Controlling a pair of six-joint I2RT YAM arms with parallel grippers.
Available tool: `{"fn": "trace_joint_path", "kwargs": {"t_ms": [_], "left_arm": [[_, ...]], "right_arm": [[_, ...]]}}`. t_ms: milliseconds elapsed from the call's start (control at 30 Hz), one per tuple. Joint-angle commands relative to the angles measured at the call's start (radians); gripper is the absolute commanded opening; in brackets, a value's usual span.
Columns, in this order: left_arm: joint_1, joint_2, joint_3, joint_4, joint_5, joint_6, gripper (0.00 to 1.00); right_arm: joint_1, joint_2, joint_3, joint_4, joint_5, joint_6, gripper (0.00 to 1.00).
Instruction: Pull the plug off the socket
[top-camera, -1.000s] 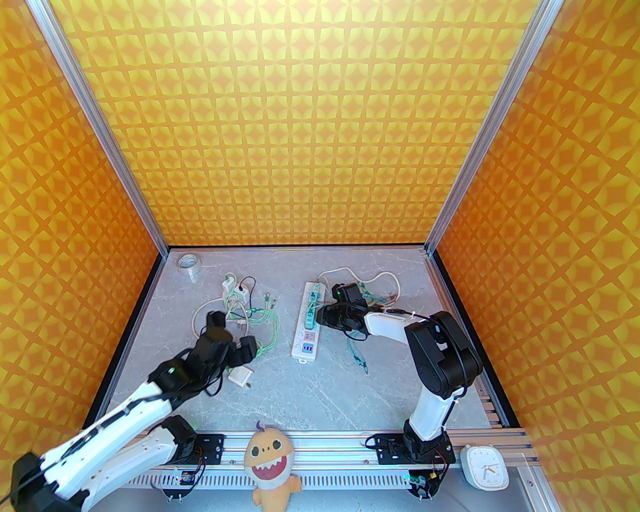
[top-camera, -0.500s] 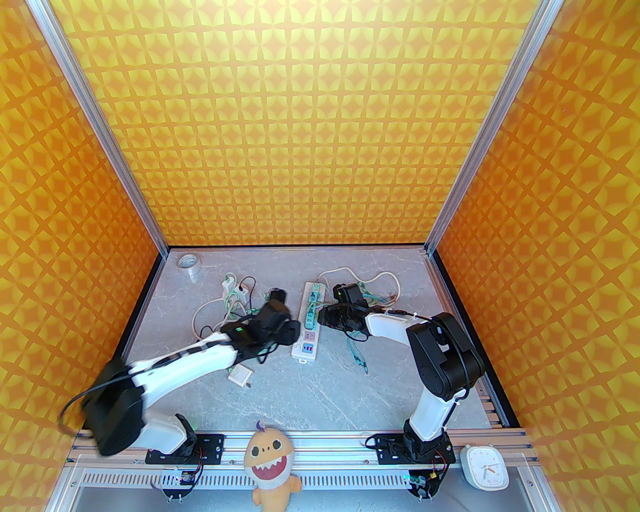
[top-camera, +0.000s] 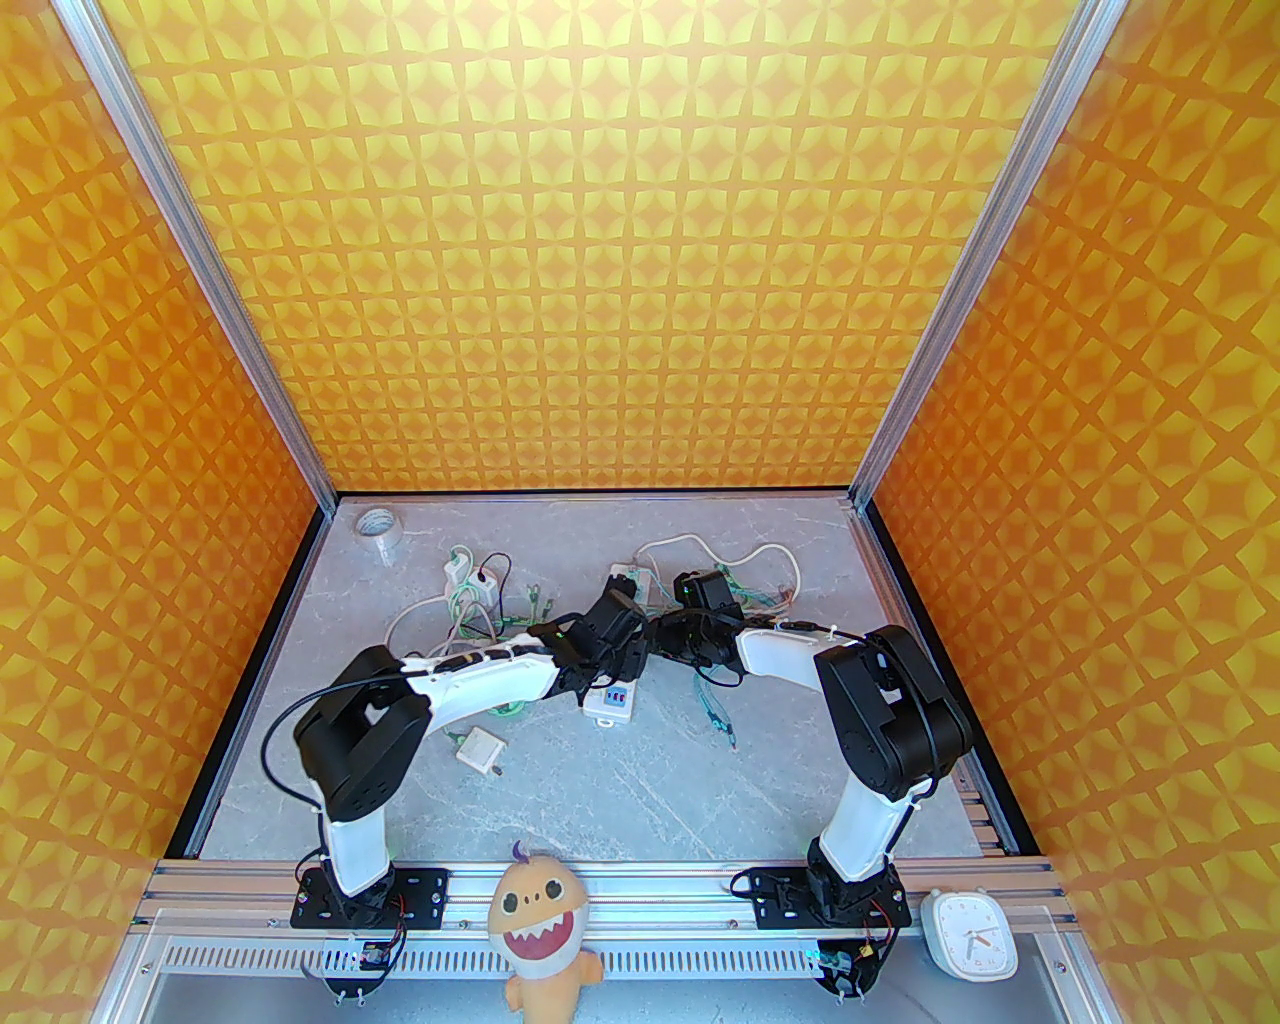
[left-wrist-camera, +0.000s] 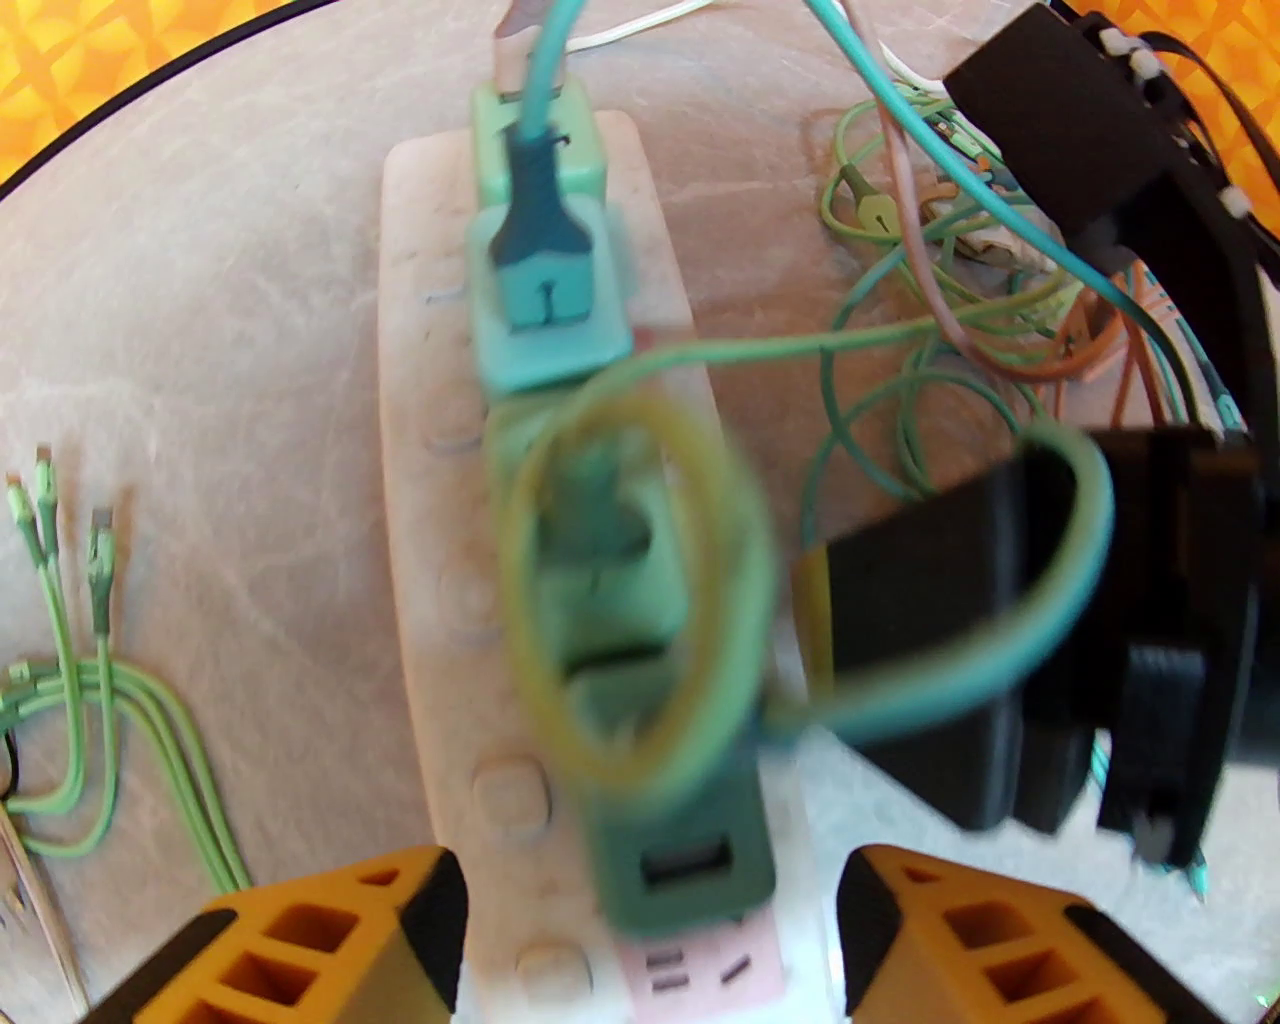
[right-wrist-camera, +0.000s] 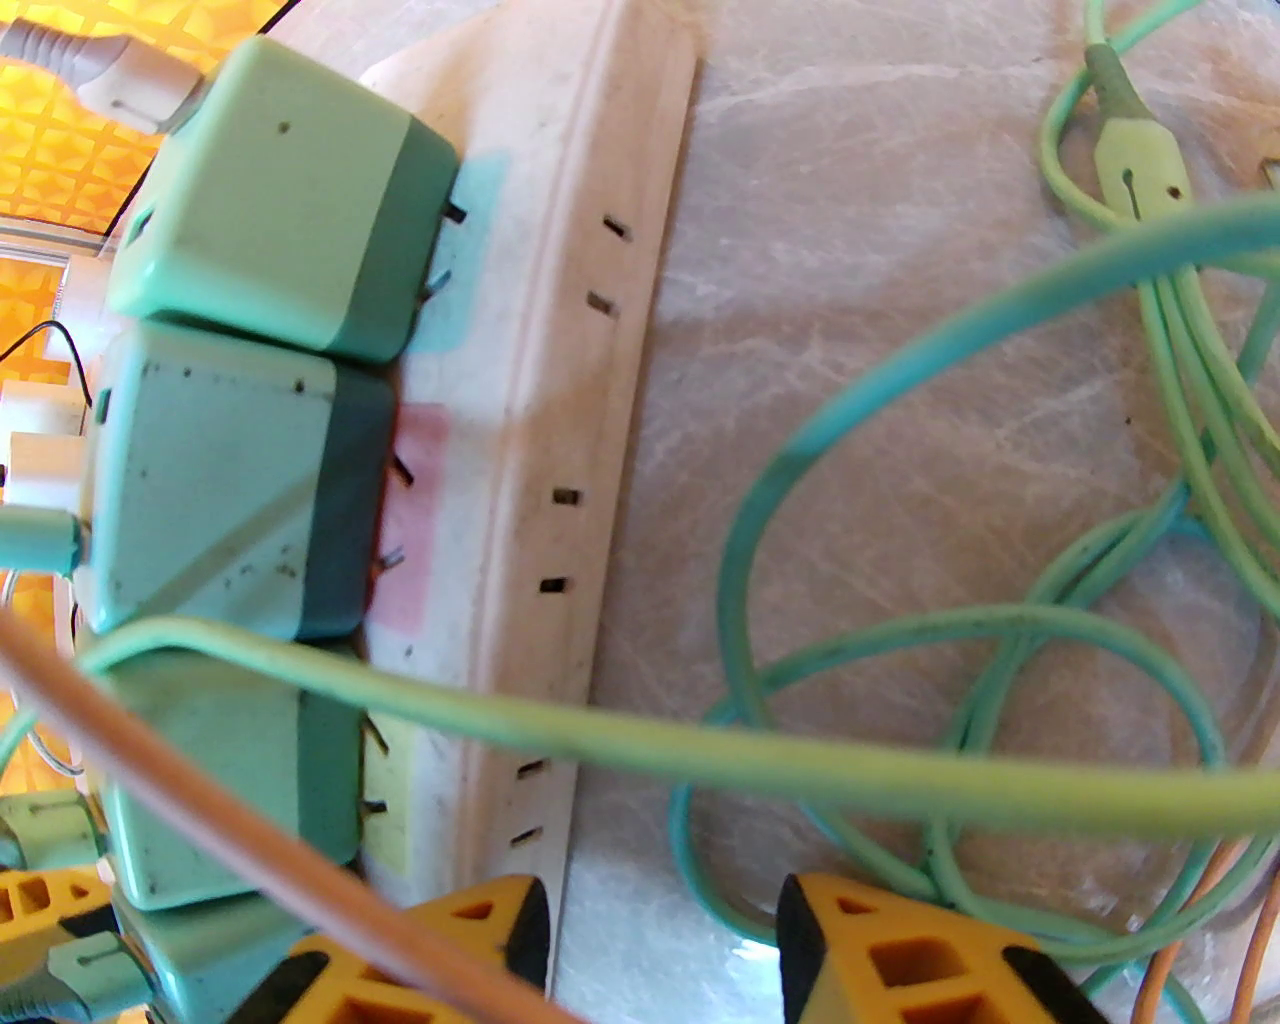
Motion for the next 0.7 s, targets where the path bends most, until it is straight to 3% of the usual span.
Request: {"fn": "trace_joint_path", "kwargs": {"t_ms": [0,200,667], "left_arm": [[-0.003,0.04,0.042,-0.006,-0.037,0.033,0.58],[-0.002,0.053,0.038,-0.01,-0.053,0.035,0.37],[-0.016,-0.06,-0.075,-0.028,-0.042,0.0,0.31]], "right_arm": [[-0.005,-0.009,-0.008,-0.008,-0.018,-0.001,0.45],[-0.005,-0.041,-0.026,0.012,-0.025,-0.002,0.47],[0.004,-0.025,-0.054,0.131,-0.146,0.038,0.5]]}}
